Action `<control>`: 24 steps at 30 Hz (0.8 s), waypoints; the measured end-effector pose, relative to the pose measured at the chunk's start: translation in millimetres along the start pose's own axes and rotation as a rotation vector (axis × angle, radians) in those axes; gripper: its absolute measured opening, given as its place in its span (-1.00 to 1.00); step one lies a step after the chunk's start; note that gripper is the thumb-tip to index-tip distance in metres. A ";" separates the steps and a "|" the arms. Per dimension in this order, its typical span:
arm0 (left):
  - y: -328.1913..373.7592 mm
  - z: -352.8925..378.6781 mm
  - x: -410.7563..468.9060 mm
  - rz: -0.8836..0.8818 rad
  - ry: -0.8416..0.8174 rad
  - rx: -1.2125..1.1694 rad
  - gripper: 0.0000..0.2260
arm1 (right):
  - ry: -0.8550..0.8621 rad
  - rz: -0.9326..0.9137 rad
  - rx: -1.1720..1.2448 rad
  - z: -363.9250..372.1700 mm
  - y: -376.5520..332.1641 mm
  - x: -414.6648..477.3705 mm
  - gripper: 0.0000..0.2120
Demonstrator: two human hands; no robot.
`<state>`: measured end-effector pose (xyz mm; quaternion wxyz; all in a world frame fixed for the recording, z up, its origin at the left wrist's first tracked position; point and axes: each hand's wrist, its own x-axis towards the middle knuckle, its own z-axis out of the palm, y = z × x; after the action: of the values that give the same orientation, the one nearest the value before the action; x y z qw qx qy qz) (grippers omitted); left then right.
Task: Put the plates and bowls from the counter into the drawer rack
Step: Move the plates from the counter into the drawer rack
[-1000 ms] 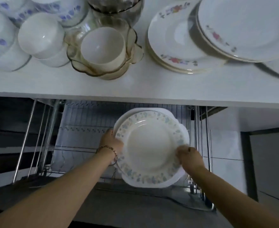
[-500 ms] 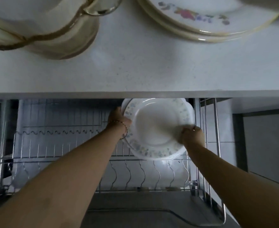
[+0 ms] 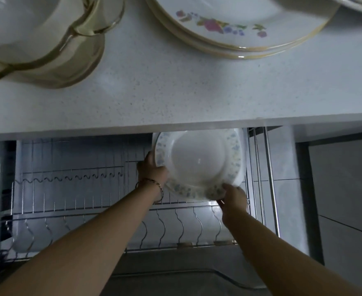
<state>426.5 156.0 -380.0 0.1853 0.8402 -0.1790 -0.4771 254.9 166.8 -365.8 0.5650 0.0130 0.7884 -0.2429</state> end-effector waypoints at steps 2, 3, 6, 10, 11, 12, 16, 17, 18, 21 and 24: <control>4.3 1.4 1.0 0.023 -0.015 -0.015 -0.61 | 0.004 -0.012 -0.002 -2.0 -6.1 6.1 -0.73; 7.4 2.6 -0.7 0.025 -0.019 -0.030 -0.62 | -0.003 -0.020 0.005 -4.3 -9.1 7.6 -0.70; 8.4 6.5 -5.0 0.040 -0.051 -0.089 -0.66 | -0.037 -0.027 0.042 -12.3 -14.3 14.0 -0.68; 9.4 -1.6 -26.5 0.046 -0.051 0.055 -0.71 | -0.099 -0.036 -0.323 -30.3 -11.7 7.8 -0.82; 12.3 -5.3 -36.2 0.050 -0.027 0.180 -0.71 | -0.110 -0.030 -0.425 -34.9 -13.7 1.5 -0.78; 15.7 -9.1 -47.4 0.060 -0.008 0.289 -0.71 | -0.134 -0.031 -0.509 -39.5 -17.1 -7.1 -0.74; 43.1 -23.5 -104.3 0.206 -0.132 0.410 -0.75 | -0.325 -0.135 -0.915 -54.0 -55.4 -63.1 -0.66; 56.2 -26.7 -122.2 0.264 -0.161 0.413 -0.76 | -0.371 -0.193 -0.951 -59.4 -71.8 -76.4 -0.66; 71.8 -29.2 -139.7 0.329 -0.175 0.412 -0.78 | -0.401 -0.275 -0.985 -66.0 -90.9 -90.8 -0.65; 131.9 -34.9 -182.6 0.459 -0.144 0.317 -0.81 | -0.429 -0.566 -1.048 -81.8 -159.3 -136.3 -0.76; 197.5 -36.5 -208.0 0.572 -0.046 0.227 -0.78 | -0.412 -0.802 -0.962 -97.8 -231.9 -181.0 -0.74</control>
<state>333.7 89.2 -114.5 0.2132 0.7600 -0.4646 -0.4013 165.4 47.2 -94.1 0.5129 -0.5827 0.6282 -0.0526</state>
